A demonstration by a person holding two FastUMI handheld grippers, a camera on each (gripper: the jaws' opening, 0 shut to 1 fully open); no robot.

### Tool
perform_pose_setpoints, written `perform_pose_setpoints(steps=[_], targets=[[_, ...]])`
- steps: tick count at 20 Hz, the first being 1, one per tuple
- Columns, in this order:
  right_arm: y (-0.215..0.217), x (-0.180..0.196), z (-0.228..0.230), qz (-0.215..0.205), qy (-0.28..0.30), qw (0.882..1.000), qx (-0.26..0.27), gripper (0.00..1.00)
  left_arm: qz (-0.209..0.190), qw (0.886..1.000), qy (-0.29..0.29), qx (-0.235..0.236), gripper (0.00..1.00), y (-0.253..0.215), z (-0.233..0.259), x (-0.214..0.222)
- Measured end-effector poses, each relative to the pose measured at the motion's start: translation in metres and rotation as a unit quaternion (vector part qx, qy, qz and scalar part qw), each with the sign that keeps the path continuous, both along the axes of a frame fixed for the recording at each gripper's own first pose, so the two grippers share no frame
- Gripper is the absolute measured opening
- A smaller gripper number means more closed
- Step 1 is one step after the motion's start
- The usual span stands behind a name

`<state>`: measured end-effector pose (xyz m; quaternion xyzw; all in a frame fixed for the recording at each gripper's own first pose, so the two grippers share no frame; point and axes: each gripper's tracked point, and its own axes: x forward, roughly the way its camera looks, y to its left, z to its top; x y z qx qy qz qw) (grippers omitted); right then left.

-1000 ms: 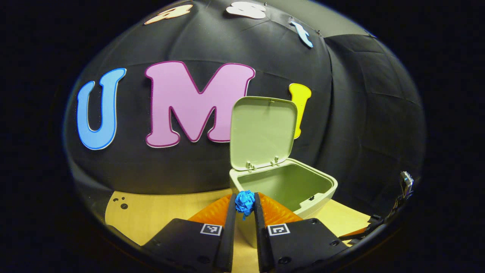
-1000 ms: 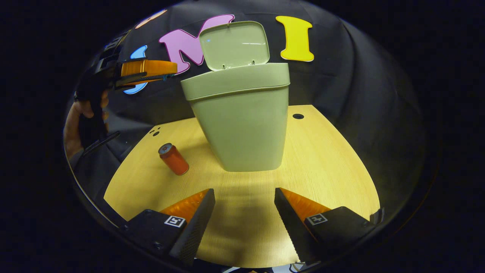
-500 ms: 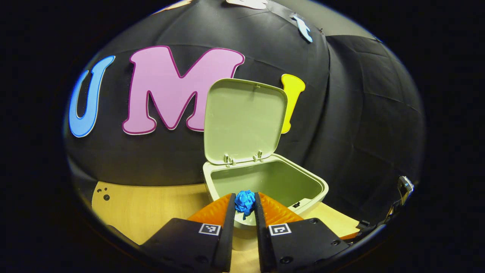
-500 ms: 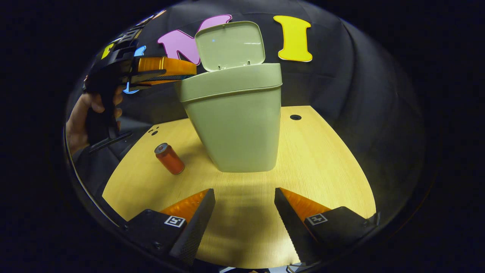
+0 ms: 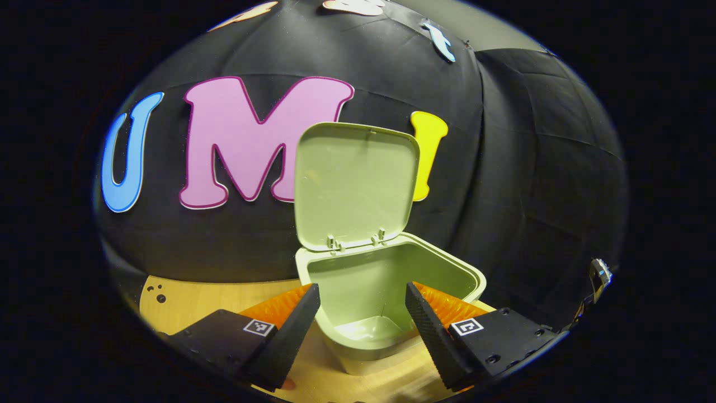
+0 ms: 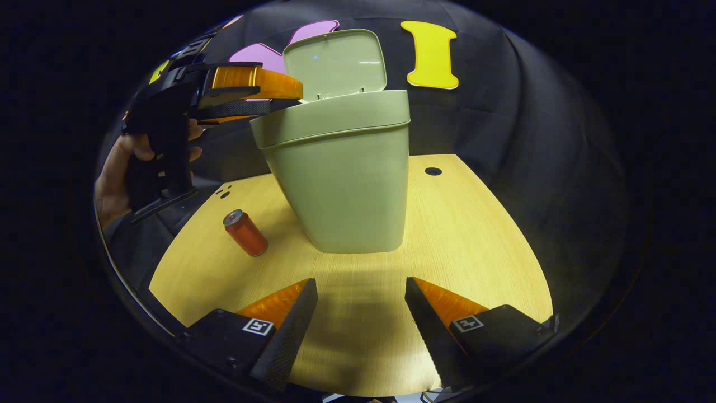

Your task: Press the lid of the desktop garbage bin to open it, pick up the crumpled paper on the desktop and throw it into the bin, then pick up the pop can on the desktop and drop it into the bin, and finally close the garbage bin lid.

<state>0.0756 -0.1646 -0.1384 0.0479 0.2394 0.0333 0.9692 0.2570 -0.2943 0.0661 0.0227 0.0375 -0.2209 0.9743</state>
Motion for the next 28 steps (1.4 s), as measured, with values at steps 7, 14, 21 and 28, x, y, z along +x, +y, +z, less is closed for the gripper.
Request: perform_pose_setpoints(steps=[7,14,21,28], targets=[[0.019,0.0,-0.012,0.02,0.019,1.0,-0.006,0.99,0.111,0.994,-0.011,-0.013,0.98,0.105,-0.011,-0.01],[0.051,0.006,-0.02,0.056,0.032,0.998,-0.02,0.99,0.203,0.979,0.022,-0.008,0.99,0.216,-0.059,-0.065],[0.101,0.022,-0.025,0.103,0.039,0.993,-0.032,0.99,0.278,0.958,0.065,-0.013,0.99,0.303,-0.104,-0.13],[0.168,0.062,-0.013,0.153,0.037,0.987,-0.037,0.99,0.326,0.938,0.105,-0.042,0.99,0.348,-0.141,-0.182]])
